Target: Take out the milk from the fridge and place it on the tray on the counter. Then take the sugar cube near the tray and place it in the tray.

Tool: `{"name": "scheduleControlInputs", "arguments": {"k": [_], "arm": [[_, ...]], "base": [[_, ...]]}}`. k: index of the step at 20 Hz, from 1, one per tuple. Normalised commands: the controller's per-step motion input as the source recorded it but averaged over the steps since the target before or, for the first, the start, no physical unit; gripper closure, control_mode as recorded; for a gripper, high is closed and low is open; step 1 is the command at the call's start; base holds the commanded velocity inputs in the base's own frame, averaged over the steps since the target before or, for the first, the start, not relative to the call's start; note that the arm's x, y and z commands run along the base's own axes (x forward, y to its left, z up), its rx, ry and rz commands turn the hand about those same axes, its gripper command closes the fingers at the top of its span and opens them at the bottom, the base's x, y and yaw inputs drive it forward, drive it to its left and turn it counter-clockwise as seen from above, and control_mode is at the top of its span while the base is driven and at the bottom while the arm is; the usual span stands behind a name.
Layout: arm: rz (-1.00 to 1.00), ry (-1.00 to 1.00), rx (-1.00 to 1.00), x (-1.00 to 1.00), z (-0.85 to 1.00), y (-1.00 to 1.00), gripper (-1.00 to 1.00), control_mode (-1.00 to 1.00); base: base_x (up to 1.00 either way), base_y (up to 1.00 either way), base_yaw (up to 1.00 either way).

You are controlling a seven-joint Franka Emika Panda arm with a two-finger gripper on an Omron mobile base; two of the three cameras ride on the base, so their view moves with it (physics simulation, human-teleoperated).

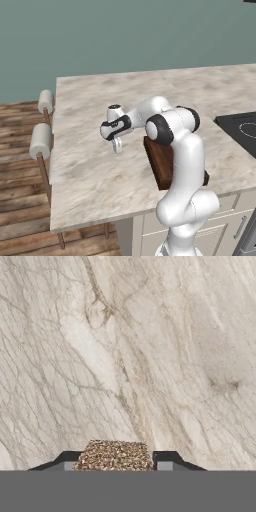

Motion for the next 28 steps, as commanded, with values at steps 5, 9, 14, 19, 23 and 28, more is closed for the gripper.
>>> {"name": "scheduleControlInputs", "arguments": {"k": [5, 9, 14, 19, 23, 28], "arm": [[0.0, 0.0, 0.0, 0.0, -0.32, 0.0, 1.0, -1.0], [0.0, 0.07, 0.0, -0.01, -0.13, 0.0, 1.0, -1.0], [-0.17, -0.01, -0.05, -0.86, 0.89, -0.14, 1.0, -1.0], [-0.26, -0.02, -0.14, -0.82, 0.95, -0.18, 1.0, -1.0], [-0.33, 0.03, -0.09, -0.54, 0.45, -0.59, 1.0, -1.0], [-0.4, 0.1, -0.01, -0.6, 0.02, -0.93, 1.0, -1.0]], "base": [[0.0, 0.0, 0.0], [0.0, 0.0, 0.0], [0.0, 0.0, 0.0], [0.0, 0.0, 0.0], [0.0, 0.0, 0.0], [0.0, 0.0, 0.0]]}}
